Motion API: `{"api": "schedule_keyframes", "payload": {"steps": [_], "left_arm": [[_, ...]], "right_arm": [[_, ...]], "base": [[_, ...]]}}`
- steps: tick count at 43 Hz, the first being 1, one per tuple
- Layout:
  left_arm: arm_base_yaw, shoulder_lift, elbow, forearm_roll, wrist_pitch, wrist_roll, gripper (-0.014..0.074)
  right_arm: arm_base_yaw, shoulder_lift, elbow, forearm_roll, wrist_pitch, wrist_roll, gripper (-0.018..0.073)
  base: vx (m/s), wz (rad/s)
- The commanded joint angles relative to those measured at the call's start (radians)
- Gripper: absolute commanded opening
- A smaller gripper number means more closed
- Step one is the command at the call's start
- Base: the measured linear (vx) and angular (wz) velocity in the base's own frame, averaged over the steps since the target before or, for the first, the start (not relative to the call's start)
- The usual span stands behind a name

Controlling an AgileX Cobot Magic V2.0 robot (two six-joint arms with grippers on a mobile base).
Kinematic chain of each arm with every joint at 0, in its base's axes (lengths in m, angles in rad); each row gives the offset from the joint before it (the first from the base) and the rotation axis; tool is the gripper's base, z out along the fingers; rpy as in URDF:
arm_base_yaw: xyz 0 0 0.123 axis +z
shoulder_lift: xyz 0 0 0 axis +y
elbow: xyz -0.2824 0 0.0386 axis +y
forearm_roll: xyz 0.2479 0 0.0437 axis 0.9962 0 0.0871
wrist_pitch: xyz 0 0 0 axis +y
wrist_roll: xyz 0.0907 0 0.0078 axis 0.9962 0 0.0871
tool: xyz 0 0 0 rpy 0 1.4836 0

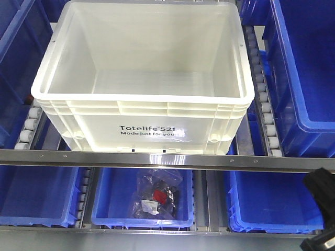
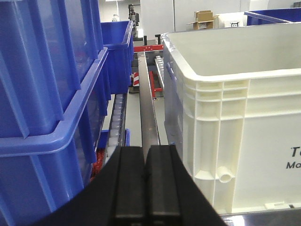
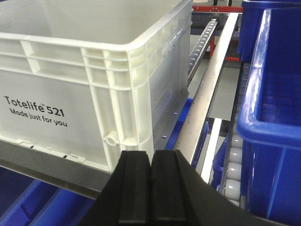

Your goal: Place moving items into box and shelve

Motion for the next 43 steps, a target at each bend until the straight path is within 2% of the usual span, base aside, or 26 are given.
{"api": "schedule_keyframes", "payload": {"steps": [1, 43], "left_arm": [[-0.004, -0.011, 0.011, -0.001, -0.083, -0.009, -0.0008], [-0.004, -0.011, 0.011, -0.001, -0.080, -0.009, -0.0008]], "right_arm": [[-0.002, -0.074, 0.025, -0.006, -0.108, 0.019, -0.0008], [-0.003, -0.075, 0.035, 0.002, -0.091, 0.026, -0.0008]], "base": [[0.00, 0.00], [0.00, 0.00]]}}
